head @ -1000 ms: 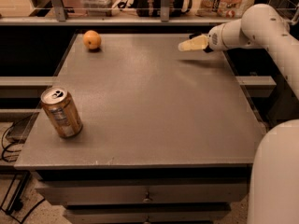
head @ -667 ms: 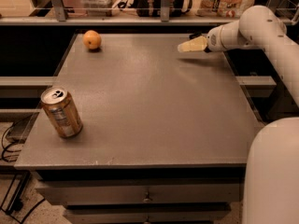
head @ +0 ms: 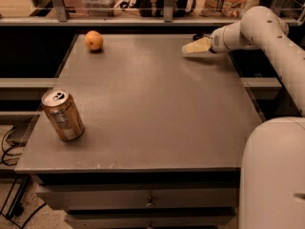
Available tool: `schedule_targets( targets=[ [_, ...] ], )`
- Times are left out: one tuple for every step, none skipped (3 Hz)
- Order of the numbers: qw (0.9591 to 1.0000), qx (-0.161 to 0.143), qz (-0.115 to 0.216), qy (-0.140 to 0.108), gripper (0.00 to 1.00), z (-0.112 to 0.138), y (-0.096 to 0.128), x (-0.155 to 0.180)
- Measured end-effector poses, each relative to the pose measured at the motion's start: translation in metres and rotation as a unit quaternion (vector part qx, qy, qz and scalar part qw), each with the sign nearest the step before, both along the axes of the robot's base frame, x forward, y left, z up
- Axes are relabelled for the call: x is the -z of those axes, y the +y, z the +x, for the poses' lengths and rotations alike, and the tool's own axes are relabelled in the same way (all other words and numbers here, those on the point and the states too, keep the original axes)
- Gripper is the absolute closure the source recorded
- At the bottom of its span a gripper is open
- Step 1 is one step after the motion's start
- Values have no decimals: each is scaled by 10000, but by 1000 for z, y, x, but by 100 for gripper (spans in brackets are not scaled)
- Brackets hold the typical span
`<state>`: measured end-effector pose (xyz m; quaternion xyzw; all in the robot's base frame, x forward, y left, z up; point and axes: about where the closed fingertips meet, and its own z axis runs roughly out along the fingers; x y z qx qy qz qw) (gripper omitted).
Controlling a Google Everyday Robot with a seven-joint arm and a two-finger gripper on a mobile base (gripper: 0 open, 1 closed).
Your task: Move rxbar chocolate near orange can
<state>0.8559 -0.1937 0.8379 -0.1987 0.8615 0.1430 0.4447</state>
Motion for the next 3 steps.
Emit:
schedule_targets(
  targets=[
    [9999,103,-96,-62,17,7,-8,-1],
    [9998,142,-133,-71,40,12,-12,1],
    [9998,157,-135,-45,63,14,-13,4]
  ],
)
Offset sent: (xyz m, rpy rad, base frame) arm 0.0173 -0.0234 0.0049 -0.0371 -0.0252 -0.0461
